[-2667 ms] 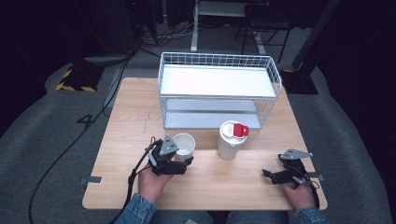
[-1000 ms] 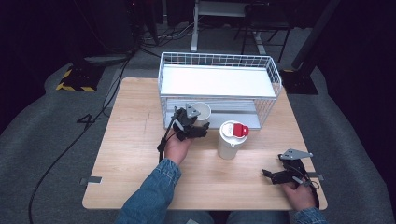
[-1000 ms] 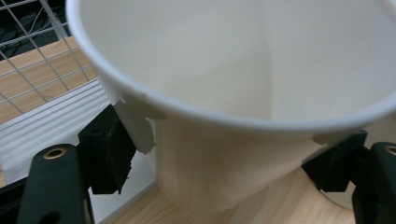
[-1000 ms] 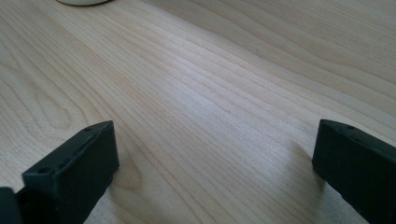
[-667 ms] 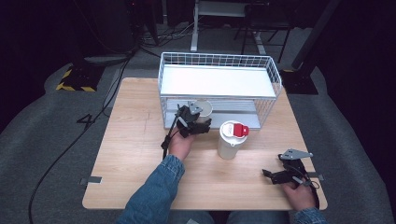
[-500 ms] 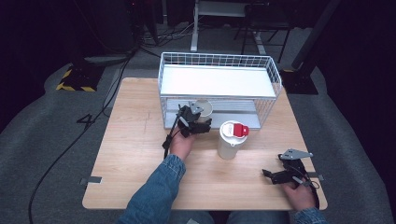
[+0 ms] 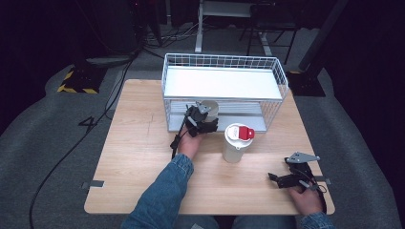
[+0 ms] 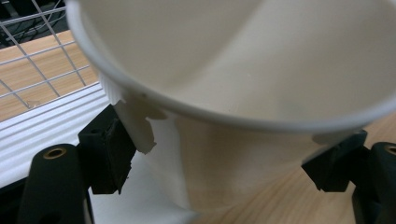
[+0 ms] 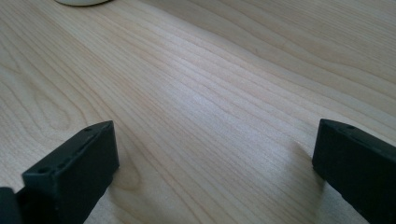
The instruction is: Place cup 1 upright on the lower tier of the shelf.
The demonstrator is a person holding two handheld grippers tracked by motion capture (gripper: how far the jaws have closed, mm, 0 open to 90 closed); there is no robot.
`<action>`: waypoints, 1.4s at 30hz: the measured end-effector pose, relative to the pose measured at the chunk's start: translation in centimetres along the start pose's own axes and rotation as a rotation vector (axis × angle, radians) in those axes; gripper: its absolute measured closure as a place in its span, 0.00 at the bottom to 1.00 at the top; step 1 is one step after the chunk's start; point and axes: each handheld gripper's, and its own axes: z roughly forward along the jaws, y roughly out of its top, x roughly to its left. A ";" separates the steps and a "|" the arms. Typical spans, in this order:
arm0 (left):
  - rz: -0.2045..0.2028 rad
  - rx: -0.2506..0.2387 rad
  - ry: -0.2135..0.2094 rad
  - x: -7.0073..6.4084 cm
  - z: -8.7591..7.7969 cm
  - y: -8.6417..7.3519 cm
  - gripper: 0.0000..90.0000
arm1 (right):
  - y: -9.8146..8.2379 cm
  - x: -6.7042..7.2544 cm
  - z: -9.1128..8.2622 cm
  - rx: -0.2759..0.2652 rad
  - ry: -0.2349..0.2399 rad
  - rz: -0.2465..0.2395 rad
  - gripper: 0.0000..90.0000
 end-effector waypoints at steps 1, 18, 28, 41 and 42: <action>0.000 0.000 0.000 0.0 0.0 0.0 0.25 | 0.0 0.0 0.0 0.000 0.000 0.000 0.01; -0.059 -0.008 0.000 0.6 2.9 0.5 0.25 | 0.0 0.0 0.0 0.000 -0.001 0.001 0.01; -0.053 0.004 0.003 0.6 3.3 0.5 0.25 | 0.0 0.0 0.0 0.000 -0.001 0.001 0.01; -0.074 0.003 -0.001 1.1 2.9 0.4 0.00 | 0.0 0.0 0.0 0.000 -0.001 0.001 0.01; -0.072 0.005 -0.006 1.2 2.7 0.3 0.00 | 0.0 0.0 0.0 0.000 -0.001 0.001 0.01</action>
